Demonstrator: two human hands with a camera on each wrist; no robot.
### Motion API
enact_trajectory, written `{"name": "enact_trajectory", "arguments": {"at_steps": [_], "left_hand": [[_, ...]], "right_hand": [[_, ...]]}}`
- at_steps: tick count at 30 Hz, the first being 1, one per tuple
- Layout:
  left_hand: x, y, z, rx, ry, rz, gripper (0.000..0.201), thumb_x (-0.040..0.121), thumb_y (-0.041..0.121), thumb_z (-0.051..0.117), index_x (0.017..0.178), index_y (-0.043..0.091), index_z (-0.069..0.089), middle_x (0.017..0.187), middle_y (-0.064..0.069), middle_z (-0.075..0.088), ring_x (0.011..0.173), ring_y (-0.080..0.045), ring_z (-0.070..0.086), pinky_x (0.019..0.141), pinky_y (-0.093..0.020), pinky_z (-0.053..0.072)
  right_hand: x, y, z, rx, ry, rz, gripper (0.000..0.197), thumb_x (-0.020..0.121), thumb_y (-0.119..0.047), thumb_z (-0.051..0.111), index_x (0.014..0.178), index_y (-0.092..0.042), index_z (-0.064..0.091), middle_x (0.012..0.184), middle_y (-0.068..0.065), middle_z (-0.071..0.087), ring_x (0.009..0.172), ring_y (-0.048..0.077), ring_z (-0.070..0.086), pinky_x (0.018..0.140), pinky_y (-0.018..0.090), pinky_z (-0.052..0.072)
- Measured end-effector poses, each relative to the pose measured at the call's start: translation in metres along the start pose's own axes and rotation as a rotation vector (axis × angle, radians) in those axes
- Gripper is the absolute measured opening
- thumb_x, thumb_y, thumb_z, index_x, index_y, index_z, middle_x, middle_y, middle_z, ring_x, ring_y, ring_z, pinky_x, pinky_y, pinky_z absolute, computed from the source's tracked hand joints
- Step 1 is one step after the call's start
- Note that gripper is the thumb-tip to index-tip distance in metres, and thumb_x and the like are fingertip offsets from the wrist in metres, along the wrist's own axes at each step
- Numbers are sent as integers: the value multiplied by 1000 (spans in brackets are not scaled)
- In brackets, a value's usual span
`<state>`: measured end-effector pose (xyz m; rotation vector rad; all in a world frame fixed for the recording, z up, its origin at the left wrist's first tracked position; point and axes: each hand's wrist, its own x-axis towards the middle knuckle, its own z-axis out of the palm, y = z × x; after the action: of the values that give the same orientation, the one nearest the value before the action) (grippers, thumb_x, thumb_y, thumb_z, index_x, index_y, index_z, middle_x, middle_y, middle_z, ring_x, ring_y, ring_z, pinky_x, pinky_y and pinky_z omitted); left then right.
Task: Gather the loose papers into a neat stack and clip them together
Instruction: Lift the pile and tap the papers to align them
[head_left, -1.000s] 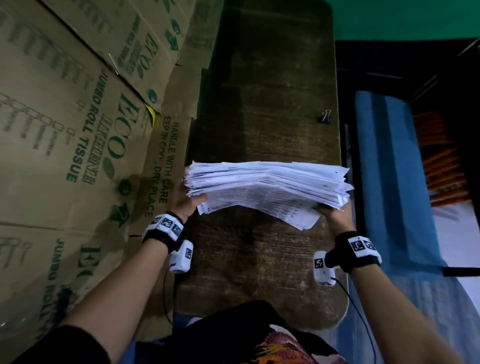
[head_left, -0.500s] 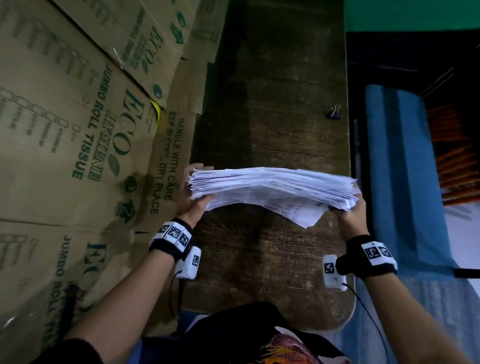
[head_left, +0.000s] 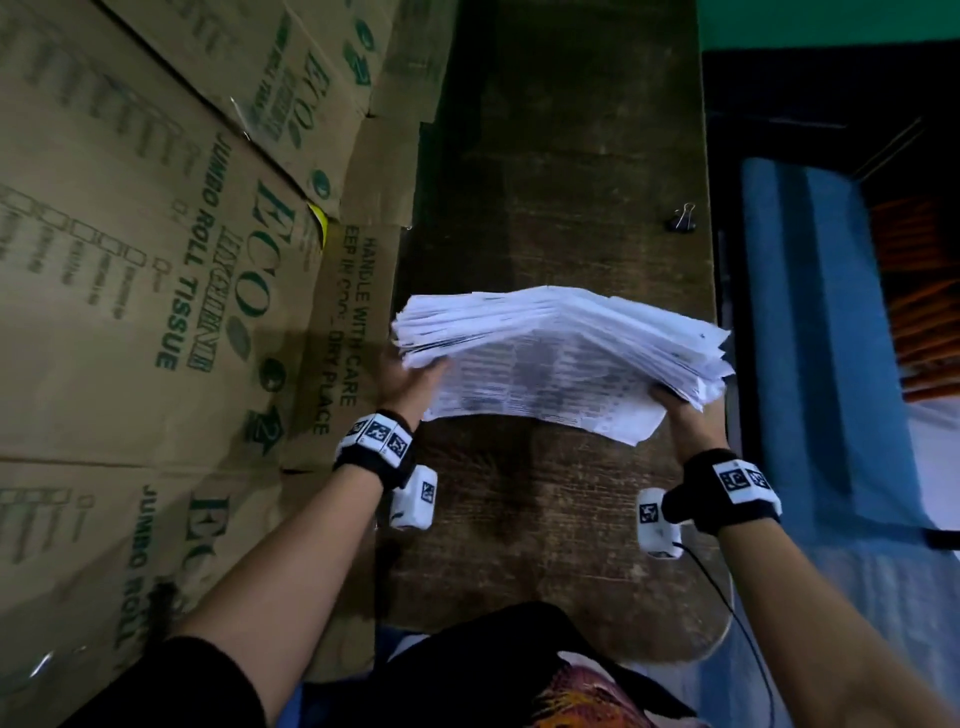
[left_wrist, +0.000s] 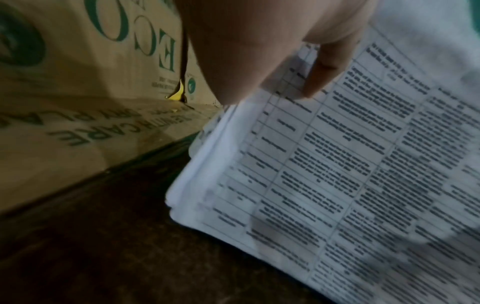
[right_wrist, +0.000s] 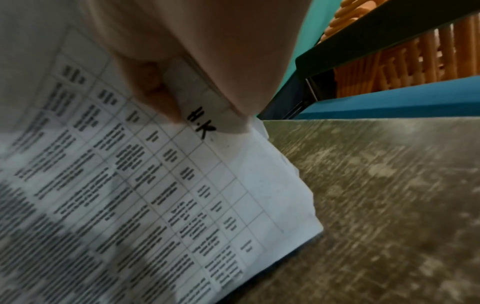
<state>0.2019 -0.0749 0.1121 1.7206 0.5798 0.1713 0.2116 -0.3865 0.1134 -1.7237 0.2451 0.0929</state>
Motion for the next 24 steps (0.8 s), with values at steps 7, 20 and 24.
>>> {"name": "enact_trajectory", "arguments": {"at_steps": [7,20,24], "left_hand": [[11,-10,-26,-21,-117,202,52,62,22,72,109,7,54,114,-9,64,111,-25,60,98,-43,48],[-7,-22,-38,-206,-297,-123,60,59,12,88,111,-2,64,108,-12,70,97,-16,69,85,-43,55],[-23,-36,-58,-130,-572,-196,83,42,34,94,116,17,60,116,-1,66,111,-18,62,90,-32,54]], "right_hand": [[-2,-20,-17,-289,-14,-186,42,76,1,67,117,4,59,116,20,63,107,20,61,93,24,42],[37,-102,-22,18,-236,-182,28,71,10,74,95,-3,69,83,3,72,72,17,65,67,31,57],[47,-134,-16,-158,-495,-108,24,69,17,72,85,-1,71,73,1,72,67,12,65,65,26,56]]}}
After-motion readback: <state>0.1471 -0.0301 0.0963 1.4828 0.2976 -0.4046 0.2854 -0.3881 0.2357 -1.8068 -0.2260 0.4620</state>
